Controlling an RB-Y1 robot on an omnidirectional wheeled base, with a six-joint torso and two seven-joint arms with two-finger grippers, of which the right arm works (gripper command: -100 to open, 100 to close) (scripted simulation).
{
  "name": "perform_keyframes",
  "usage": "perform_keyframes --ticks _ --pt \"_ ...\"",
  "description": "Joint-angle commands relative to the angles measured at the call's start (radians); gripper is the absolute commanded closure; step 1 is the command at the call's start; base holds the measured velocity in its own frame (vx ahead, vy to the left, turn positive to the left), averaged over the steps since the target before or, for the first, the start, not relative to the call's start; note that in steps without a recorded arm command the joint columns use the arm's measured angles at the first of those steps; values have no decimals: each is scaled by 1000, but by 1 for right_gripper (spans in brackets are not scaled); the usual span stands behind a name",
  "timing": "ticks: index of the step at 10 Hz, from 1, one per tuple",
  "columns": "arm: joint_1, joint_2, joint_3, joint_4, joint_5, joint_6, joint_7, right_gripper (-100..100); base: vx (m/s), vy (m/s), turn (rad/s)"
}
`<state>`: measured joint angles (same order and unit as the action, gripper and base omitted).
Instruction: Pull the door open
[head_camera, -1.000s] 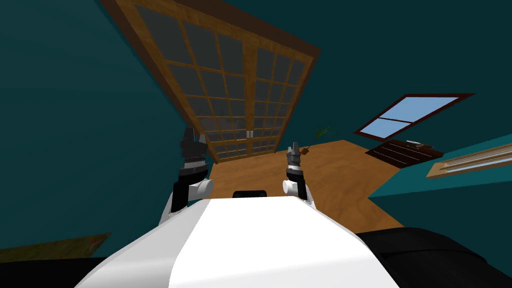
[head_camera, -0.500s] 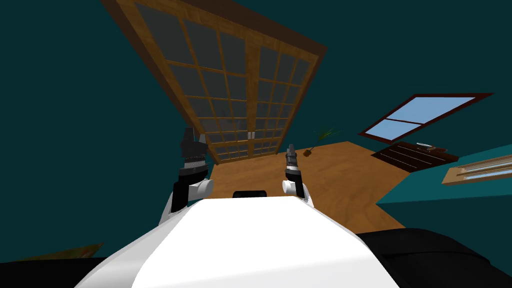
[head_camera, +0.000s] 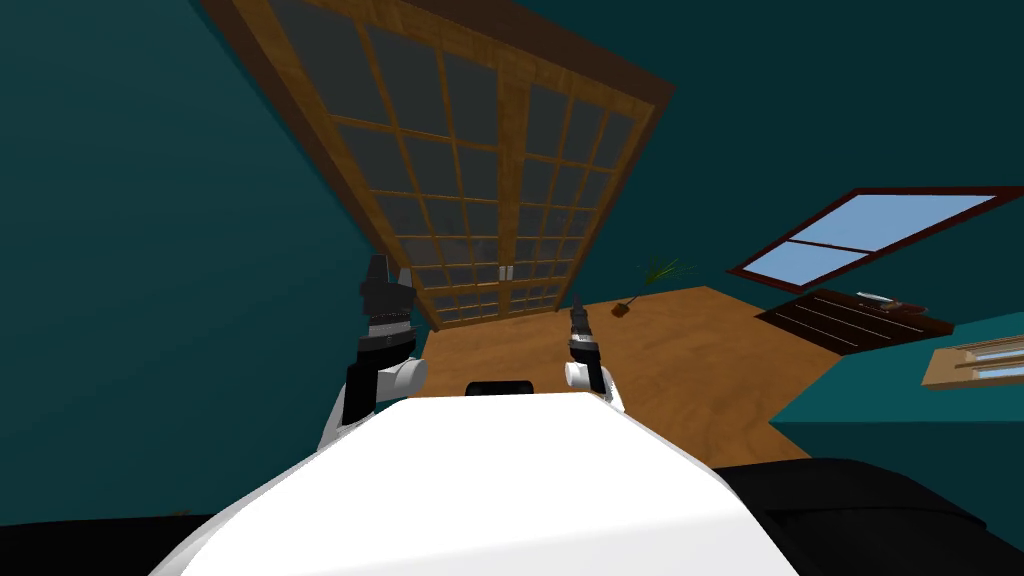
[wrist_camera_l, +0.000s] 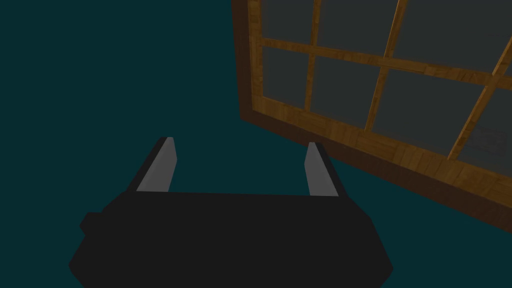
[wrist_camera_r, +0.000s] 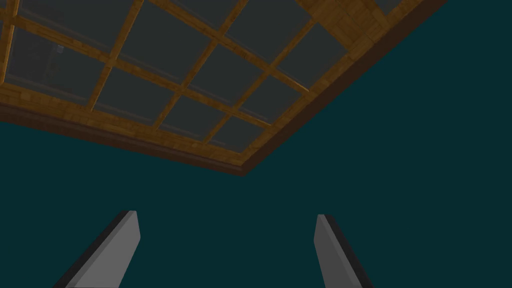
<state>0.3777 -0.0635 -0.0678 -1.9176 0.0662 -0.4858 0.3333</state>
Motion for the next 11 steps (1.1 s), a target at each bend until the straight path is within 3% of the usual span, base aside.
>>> perform_keyframes --ticks 1,11 --pt "-15 -4 -8 42 14 -12 37 -100 105 28 40" --pt "-85 -20 -56 300 106 -93 259 -100 103 30 42"
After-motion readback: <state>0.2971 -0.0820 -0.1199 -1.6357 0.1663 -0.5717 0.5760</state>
